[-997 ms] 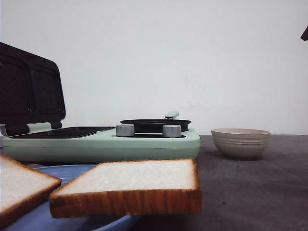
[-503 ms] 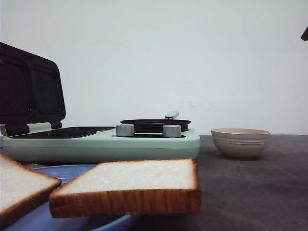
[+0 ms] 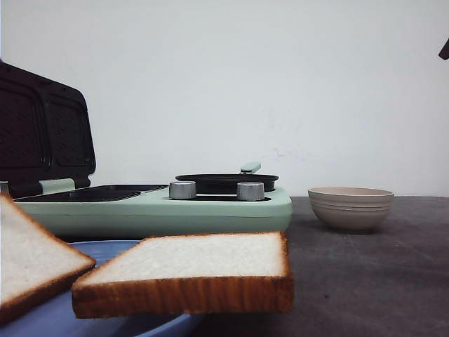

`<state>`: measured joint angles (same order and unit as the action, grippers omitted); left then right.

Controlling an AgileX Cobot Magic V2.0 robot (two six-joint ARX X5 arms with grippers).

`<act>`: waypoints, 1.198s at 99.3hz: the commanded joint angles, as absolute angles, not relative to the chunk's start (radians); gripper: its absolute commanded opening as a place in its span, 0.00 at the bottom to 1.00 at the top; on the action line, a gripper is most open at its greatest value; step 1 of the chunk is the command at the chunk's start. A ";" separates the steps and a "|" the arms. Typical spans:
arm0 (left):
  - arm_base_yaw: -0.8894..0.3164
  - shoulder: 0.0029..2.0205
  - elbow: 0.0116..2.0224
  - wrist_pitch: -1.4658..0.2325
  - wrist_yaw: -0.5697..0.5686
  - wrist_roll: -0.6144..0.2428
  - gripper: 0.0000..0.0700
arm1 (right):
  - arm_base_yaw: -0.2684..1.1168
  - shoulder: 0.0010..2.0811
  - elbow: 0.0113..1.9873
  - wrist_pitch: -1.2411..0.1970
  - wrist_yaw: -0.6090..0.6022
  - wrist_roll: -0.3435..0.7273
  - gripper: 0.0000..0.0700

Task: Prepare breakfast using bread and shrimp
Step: 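Lift the bread slice with the left gripper toward the sandwich maker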

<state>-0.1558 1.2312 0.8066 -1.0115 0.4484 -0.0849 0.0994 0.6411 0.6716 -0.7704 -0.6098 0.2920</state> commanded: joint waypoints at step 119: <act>-0.159 0.928 0.812 -0.477 0.351 -0.167 0.01 | 0.103 0.645 0.688 -0.765 -0.609 0.285 0.41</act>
<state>-0.1558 0.9226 0.8062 -0.5217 0.3687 -0.1619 0.0994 0.6411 0.6716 -0.7708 -0.6090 0.2920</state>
